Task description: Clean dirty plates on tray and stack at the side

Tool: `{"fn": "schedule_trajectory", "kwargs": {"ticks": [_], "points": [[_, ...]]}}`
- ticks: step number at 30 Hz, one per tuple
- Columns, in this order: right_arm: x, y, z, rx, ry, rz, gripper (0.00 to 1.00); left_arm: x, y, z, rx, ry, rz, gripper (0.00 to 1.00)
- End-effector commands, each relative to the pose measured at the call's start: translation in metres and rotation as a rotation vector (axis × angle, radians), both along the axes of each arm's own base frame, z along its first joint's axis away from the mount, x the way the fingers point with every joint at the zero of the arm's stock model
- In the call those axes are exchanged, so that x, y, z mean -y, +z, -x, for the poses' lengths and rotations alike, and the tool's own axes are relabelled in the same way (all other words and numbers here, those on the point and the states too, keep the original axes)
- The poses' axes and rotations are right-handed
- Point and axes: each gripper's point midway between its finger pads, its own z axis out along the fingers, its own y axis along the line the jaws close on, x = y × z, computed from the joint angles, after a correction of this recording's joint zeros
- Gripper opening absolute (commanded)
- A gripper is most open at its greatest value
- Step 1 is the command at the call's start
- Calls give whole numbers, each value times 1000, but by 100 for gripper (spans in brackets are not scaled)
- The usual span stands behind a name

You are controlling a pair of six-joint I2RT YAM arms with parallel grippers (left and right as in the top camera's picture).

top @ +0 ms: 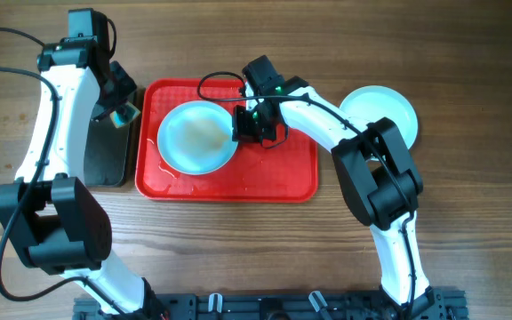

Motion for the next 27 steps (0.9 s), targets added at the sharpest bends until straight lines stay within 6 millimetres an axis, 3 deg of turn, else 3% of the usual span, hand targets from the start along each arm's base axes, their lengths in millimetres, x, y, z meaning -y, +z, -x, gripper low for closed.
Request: {"fn": "schedule_trajectory", "kwargs": {"ticks": [1,4,10,14,19,24,27], "points": [[4,-14,7,-26,16,18,4,-3,6,-1,13,-7,-16,7],[9,3,-1,13,14,10,4,-3,6,-1,12,-7,-16,7],[65,66,-24,270,16,258,4,-2,6,0,9,-7,-15,4],[96,101,-17,380,124,402,4,3,5,-1,11,-15,13,4],[118,102,6,340,262,500,4,3,5,-1,11,-16,17,4],[114,99,25,311,374,508,4,3,5,-1,11,-17,17,4],[106,101,49,232,445,433,4,3,5,-1,11,-17,17,4]]}}
